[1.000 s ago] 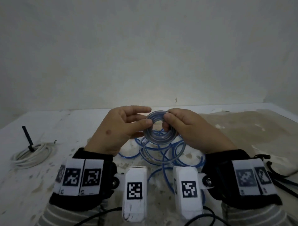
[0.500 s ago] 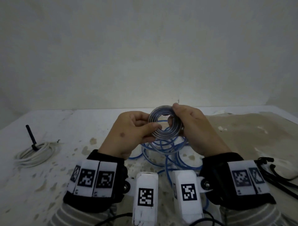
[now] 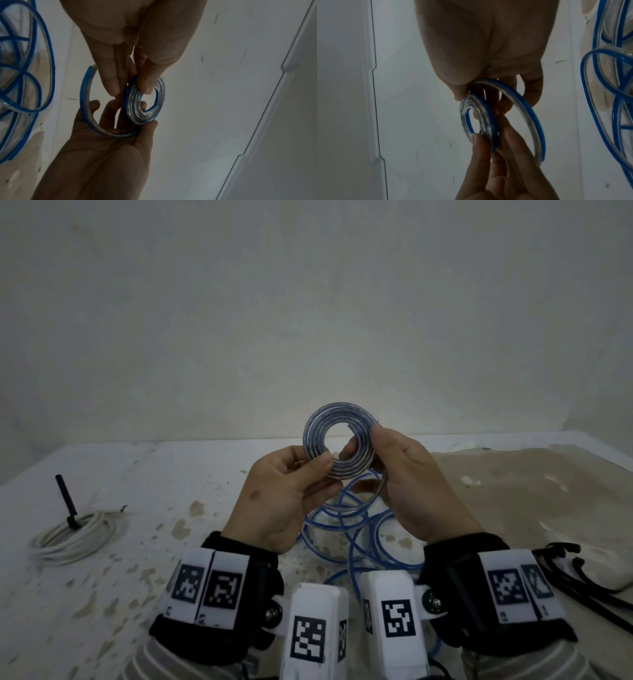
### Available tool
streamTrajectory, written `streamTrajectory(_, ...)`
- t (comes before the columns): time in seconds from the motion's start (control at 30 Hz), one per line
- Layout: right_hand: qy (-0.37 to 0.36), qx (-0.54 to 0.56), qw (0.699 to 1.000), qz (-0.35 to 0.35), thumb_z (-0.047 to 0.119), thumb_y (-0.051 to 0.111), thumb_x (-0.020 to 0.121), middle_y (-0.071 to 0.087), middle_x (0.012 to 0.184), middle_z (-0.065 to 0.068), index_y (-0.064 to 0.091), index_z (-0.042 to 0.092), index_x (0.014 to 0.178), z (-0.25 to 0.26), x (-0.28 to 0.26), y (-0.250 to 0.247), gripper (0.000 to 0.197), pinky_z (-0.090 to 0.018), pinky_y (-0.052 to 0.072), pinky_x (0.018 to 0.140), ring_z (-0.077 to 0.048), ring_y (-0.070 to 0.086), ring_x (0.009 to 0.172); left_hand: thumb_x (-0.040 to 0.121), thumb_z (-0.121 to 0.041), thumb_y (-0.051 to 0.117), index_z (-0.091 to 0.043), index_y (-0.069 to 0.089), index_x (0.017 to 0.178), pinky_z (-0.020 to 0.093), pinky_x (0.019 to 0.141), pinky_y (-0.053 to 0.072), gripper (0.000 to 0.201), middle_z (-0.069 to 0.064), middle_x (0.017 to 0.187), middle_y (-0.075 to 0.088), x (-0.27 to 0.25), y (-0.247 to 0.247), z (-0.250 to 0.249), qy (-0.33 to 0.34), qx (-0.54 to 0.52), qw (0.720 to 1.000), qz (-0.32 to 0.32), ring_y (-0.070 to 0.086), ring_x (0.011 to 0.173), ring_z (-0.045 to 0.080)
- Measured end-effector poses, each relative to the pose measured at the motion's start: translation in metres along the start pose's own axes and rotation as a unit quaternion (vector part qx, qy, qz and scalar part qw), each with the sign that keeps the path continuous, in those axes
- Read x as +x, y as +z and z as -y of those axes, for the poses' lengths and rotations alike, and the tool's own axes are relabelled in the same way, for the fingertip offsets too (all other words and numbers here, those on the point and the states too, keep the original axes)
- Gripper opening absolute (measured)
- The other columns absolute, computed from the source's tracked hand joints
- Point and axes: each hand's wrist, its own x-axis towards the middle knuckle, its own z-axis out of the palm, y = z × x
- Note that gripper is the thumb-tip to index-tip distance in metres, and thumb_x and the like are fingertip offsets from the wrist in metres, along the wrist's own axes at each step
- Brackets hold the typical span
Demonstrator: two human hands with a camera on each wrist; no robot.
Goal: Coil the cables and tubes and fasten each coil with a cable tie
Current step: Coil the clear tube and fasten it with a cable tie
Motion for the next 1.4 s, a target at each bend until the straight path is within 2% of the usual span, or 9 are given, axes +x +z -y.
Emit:
streamTrajectory(0.2,0.001,-0.005,0.999,0.045,0.036,0.038,0.092,0.067,0.093,-0.004,0.07,0.018,0.087,0.004,-0.001,-0.005,0.037,-0.031,0.05,0.061,-0.016,0.057,0.083,0.083,-0.002,0.055,-0.009,0.061,0.083,0.019,0.057,0.055,0.009,0.002,0.066,0.071,0.005,-0.004,-0.004,0.029,-0.022,0.999,-0.024,0.068,0.06,0.01)
streamTrajectory(0.5,-0.007,0.033,0.998,0.043,0.045,0.047,0.083,0.06,0.072,0.002,0.073,0.021,0.073,0.007,0.0,-0.009,0.037,-0.024,0.047,0.053,-0.009,0.048,0.064,0.082,-0.002,0.054,-0.008,0.059,0.081,0.02,0.058,0.055,0.008,0.004,0.068,0.072,0.0,0.006,-0.001,0.045,-0.063,0.997,0.0,0.069,0.062,0.011)
streamTrajectory(0.63,-0.058,-0.071,0.996,-0.019,0.031,0.039,0.098,0.056,0.073,0.001,0.063,0.024,0.069,0.0,0.003,-0.01,0.039,-0.029,0.043,0.061,-0.015,0.049,0.07,0.076,-0.006,0.062,-0.009,0.063,0.083,0.024,0.063,0.056,0.008,0.007,0.079,0.071,-0.001,0.006,0.01,0.043,0.029,0.999,0.003,0.067,0.072,0.016)
streamTrajectory(0.77,-0.028,-0.001,0.999,-0.035,0.023,0.036,0.099,0.058,0.07,0.003,0.06,0.015,0.074,-0.001,0.003,-0.008,0.036,-0.027,0.042,0.063,-0.011,0.05,0.066,0.079,-0.01,0.066,-0.017,0.067,0.087,0.03,0.073,0.049,0.011,0.007,0.091,0.07,-0.002,0.005,0.016,0.001,0.15,0.988,0.018,0.064,0.086,0.018)
streamTrajectory(0.9,-0.016,-0.077,0.997,-0.008,0.025,0.034,0.099,0.055,0.065,0.0,0.055,0.012,0.069,0.0,0.001,-0.012,0.039,-0.026,0.042,0.064,-0.011,0.05,0.061,0.074,-0.017,0.071,-0.02,0.067,0.088,0.024,0.068,0.048,0.015,-0.005,0.079,0.071,-0.006,0.002,0.007,0.002,0.249,0.966,0.074,0.064,0.072,0.005)
streamTrajectory(1.0,-0.012,-0.283,0.958,0.045,0.029,0.037,0.099,0.052,0.062,0.004,0.053,0.018,0.064,0.009,-0.002,-0.018,0.04,-0.027,0.038,0.063,-0.007,0.046,0.059,0.061,-0.03,0.07,-0.015,0.061,0.101,0.02,0.059,0.052,0.043,-0.004,0.077,0.071,-0.005,-0.004,-0.008,0.032,0.249,0.966,0.067,0.066,0.069,0.006)
streamTrajectory(1.07,-0.014,-0.377,0.92,0.101,0.029,0.037,0.098,0.049,0.06,0.006,0.049,0.021,0.061,0.014,-0.003,-0.015,0.04,-0.023,0.034,0.059,-0.004,0.043,0.054,0.06,-0.032,0.067,-0.016,0.064,0.099,0.025,0.06,0.054,0.042,0.0,0.071,0.071,-0.005,-0.008,-0.017,0.046,0.254,0.965,0.05,0.066,0.064,0.01)
streamTrajectory(1.2,-0.015,-0.436,0.884,0.168,0.031,0.038,0.097,0.054,0.065,0.0,0.055,0.013,0.067,0.021,-0.007,-0.003,0.039,-0.023,0.034,0.059,-0.007,0.044,0.056,0.071,-0.015,0.07,-0.013,0.072,0.081,0.021,0.053,0.052,0.011,0.008,0.068,0.072,-0.01,-0.017,-0.026,0.015,0.355,0.929,0.101,0.064,0.058,0.01)
streamTrajectory(1.4,-0.015,-0.415,0.889,0.191,0.029,0.043,0.096,0.062,0.07,-0.012,0.066,-0.003,0.085,0.02,-0.008,-0.001,0.041,-0.03,0.04,0.061,-0.015,0.049,0.059,0.068,-0.016,0.075,-0.014,0.074,0.079,0.018,0.057,0.052,0.011,0.013,0.071,0.073,-0.014,-0.019,-0.031,-0.013,0.421,0.889,0.176,0.066,0.059,0.011)
